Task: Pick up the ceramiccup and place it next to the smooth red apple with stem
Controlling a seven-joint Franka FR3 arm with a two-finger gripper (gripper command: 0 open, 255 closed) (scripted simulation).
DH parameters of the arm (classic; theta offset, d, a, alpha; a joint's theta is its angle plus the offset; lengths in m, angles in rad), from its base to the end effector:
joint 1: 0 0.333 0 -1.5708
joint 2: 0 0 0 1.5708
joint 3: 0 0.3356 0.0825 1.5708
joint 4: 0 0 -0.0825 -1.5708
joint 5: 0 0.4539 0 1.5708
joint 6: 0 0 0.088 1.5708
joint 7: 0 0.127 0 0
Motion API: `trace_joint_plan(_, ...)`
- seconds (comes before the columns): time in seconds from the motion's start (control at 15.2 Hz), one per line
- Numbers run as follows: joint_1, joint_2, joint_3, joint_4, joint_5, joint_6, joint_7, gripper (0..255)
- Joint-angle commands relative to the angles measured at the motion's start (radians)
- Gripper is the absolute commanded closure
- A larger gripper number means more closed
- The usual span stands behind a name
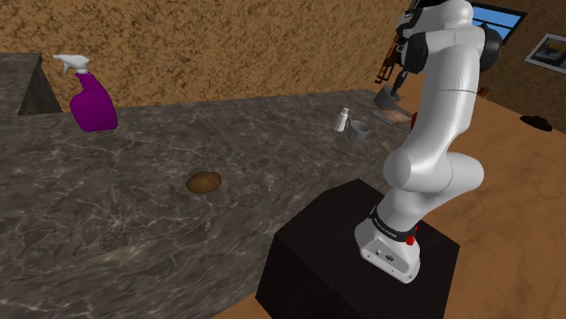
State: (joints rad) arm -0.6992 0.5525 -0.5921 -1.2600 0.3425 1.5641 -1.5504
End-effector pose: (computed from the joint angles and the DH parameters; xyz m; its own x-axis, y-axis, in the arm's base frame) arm 0.3358 -0.6801 0.4512 0.9611 0.2735 0.0377 0.2759 -0.9475 -0.1617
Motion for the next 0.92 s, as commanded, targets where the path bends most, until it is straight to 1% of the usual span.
trace_joint_plan(0.0, 0.005, 0.0, 0.0, -0.028, 0.001, 0.028, -0.004, 255)
trace_joint_plan(0.86, 0.023, 0.026, 0.012, -0.168, 0.02, 0.185, -0.03, 255)
